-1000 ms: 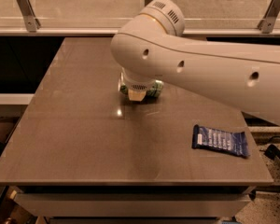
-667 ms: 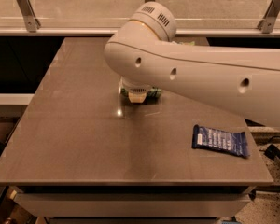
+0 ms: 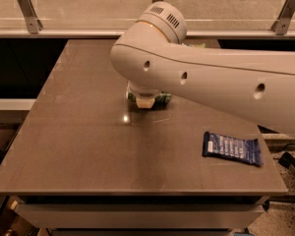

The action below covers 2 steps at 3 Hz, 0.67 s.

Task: Knock green can over

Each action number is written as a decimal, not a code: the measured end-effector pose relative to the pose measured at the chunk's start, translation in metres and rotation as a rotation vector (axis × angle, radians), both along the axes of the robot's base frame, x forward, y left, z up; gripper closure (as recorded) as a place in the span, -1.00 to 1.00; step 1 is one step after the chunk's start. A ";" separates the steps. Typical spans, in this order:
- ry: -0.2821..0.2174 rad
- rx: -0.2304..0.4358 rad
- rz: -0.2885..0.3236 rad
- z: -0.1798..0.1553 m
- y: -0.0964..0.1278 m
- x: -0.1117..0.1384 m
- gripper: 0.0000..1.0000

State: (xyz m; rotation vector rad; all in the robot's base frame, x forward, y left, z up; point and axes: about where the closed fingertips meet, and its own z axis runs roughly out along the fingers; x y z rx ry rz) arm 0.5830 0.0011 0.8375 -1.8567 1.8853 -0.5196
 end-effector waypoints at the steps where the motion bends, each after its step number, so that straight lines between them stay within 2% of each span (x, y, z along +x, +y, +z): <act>1: -0.001 0.000 -0.001 0.001 -0.001 0.000 -0.26; 2: -0.002 0.000 -0.002 0.001 -0.001 -0.001 -0.74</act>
Offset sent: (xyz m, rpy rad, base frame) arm -0.0003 -0.0007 0.0006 0.0000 -0.0011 -0.0008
